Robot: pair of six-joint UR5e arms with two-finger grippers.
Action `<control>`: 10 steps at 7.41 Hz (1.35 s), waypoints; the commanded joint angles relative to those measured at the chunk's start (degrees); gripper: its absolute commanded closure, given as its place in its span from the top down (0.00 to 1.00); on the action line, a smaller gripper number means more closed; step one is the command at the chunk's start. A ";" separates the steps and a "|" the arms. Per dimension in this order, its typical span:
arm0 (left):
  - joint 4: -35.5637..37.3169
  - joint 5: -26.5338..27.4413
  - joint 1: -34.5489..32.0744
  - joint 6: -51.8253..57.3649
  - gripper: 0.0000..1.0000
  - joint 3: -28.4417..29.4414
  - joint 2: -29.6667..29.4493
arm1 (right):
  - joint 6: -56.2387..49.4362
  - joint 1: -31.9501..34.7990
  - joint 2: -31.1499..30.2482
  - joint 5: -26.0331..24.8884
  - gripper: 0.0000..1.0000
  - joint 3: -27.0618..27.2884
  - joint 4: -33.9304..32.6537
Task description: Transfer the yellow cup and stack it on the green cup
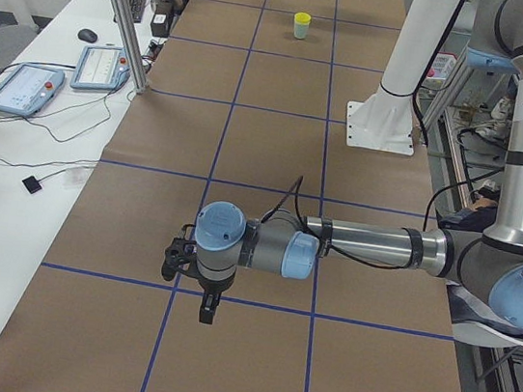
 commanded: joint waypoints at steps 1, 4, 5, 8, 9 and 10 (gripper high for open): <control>0.01 0.07 0.00 -0.09 1.00 0.09 0.09 | -0.01 0.00 -0.03 0.00 1.00 0.07 0.00; 0.01 0.15 0.00 -0.09 1.00 0.18 0.09 | -0.01 0.00 -0.03 0.00 1.00 0.07 0.00; 0.01 0.24 0.00 0.00 1.00 0.18 0.09 | -0.01 0.00 -0.12 0.00 1.00 -0.02 0.00; 0.01 0.33 0.00 -0.18 1.00 0.18 0.09 | -0.01 0.00 -0.20 0.00 1.00 0.15 0.00; 0.01 0.42 0.00 -0.18 1.00 0.18 0.09 | -0.01 0.00 -0.12 0.00 1.00 0.50 0.00; 0.01 0.42 0.00 -0.18 1.00 0.18 0.09 | -0.10 0.00 -0.20 0.00 1.00 0.42 1.22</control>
